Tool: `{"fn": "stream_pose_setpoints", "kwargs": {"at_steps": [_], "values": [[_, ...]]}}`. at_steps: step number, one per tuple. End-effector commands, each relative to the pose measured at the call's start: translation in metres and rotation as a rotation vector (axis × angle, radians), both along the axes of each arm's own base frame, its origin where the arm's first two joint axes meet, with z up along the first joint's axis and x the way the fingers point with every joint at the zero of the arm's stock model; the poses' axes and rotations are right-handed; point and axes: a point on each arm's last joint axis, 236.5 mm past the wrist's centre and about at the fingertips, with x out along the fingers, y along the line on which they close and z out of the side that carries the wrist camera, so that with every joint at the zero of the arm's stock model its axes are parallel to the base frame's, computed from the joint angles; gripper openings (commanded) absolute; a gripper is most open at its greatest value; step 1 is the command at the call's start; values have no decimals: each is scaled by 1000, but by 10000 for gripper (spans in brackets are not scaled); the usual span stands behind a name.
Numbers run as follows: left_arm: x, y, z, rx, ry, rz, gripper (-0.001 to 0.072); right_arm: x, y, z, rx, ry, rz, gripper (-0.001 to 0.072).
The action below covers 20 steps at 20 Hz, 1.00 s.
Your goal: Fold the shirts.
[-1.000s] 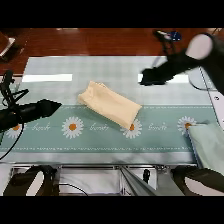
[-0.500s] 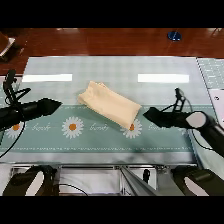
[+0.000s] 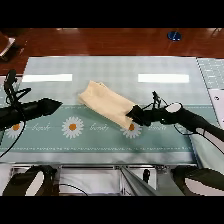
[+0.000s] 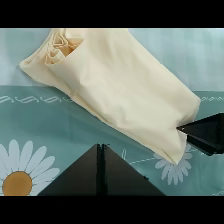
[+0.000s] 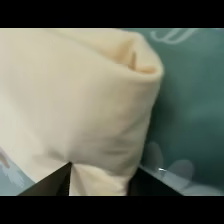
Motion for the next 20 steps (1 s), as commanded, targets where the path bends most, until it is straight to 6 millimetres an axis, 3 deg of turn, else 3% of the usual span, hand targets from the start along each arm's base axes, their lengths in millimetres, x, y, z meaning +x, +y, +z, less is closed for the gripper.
{"fn": "stream_pose_setpoints", "kwargs": {"at_steps": [1,2,3,7,10,12,14,18,20], "values": [[0,0,-1,0,2,-1,22,11,15,-2,28,-4,63,352],[0,0,-1,0,2,-1,23,17,19,6,33,-49,100,149],[0,0,-1,0,2,0,23,23,25,18,44,-110,151,21],[0,0,-1,0,3,-1,23,47,40,76,43,-270,324,20],[-1,0,-1,0,5,-3,23,79,39,168,22,-517,329,20],[-2,-1,-1,-1,8,-7,23,100,6,226,-72,-633,262,20],[-5,-3,-2,-3,19,-18,22,104,-40,263,-214,-660,213,20],[-4,-3,-2,-4,18,-17,22,86,-112,328,-337,-675,135,20],[-4,-3,-2,-1,14,-19,23,72,-147,348,-368,-656,72,20]]}}
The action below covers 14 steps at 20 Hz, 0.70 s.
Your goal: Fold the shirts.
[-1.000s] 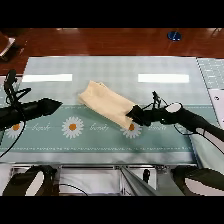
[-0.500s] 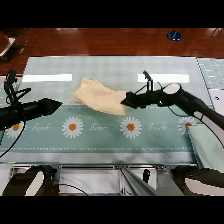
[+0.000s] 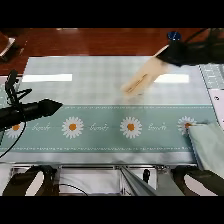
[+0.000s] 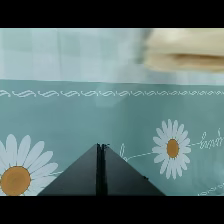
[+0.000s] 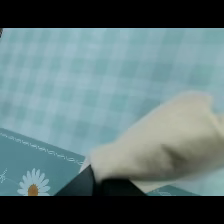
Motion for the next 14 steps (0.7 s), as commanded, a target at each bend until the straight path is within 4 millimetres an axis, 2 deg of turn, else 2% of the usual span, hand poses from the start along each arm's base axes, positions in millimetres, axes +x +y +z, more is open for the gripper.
{"fn": "stream_pose_setpoints", "kwargs": {"at_steps": [1,5,8,11,14], "values": [[0,0,0,2,-2,-3,22,-31,-74,36,-69,31,-158,20],[0,-1,0,-1,-1,-3,23,-66,-161,47,-82,75,-410,20],[0,-1,0,-1,-1,-3,23,-104,-222,36,-132,168,-595,20],[0,-1,0,-1,-1,-2,23,-148,-261,12,-192,332,-716,20],[0,0,0,-1,-3,-1,23,-190,-281,-4,-243,482,-796,20]]}}
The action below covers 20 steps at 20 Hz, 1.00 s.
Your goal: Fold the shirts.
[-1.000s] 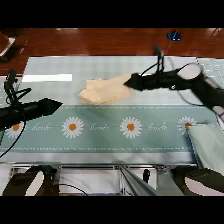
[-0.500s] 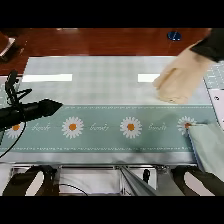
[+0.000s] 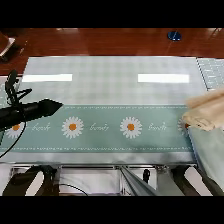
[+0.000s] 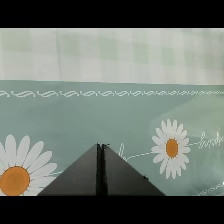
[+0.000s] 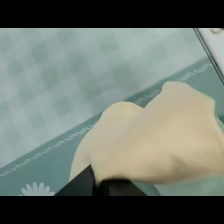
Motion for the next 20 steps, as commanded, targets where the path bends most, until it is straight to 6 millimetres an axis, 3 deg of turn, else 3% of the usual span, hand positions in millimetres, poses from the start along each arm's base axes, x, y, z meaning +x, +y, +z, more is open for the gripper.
{"fn": "stream_pose_setpoints", "kwargs": {"at_steps": [1,4,9,13,16,17,18,19,20], "values": [[2,1,0,1,-5,6,23,-63,-31,-18,-44,190,-161,20],[2,1,1,1,-7,9,23,-117,-55,-29,-156,320,-322,20],[6,1,3,0,-23,18,23,-205,-45,-84,-178,527,-552,21],[11,-1,6,4,-51,21,23,-230,-19,-131,-149,595,-543,21],[12,-4,8,6,-62,16,23,-244,-7,-155,-138,632,-545,21],[13,-4,8,6,-65,19,23,-251,-6,-160,-139,650,-580,82],[13,-4,7,6,-64,20,23,-256,-6,-164,-136,670,-608,311],[14,-4,6,6,-60,20,23,-254,-8,-167,-132,674,-601,411],[14,-4,5,6,-54,21,23,-250,-11,-168,-133,677,-589,414]]}}
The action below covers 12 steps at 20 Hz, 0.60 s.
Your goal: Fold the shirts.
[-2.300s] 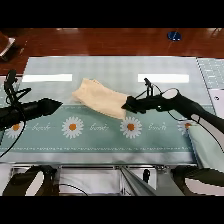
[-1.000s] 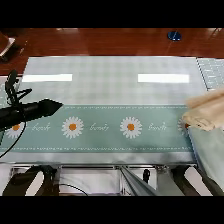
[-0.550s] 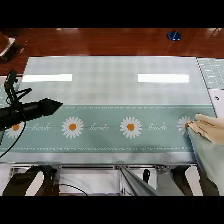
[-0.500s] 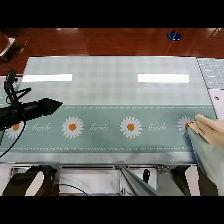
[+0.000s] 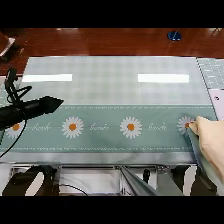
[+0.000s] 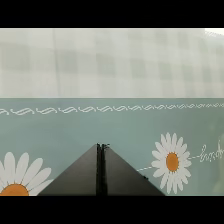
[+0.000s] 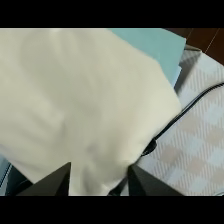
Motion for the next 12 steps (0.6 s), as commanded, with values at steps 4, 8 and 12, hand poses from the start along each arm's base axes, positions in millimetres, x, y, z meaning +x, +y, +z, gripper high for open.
{"fn": "stream_pose_setpoints", "kwargs": {"at_steps": [4,8,12], "values": [[13,6,-2,5,-14,38,23,30,-35,9,-44,-8,52,414],[38,11,48,11,-131,57,23,153,-67,79,-69,-398,192,238],[71,6,145,8,-292,23,22,316,16,159,199,-991,575,21]]}}
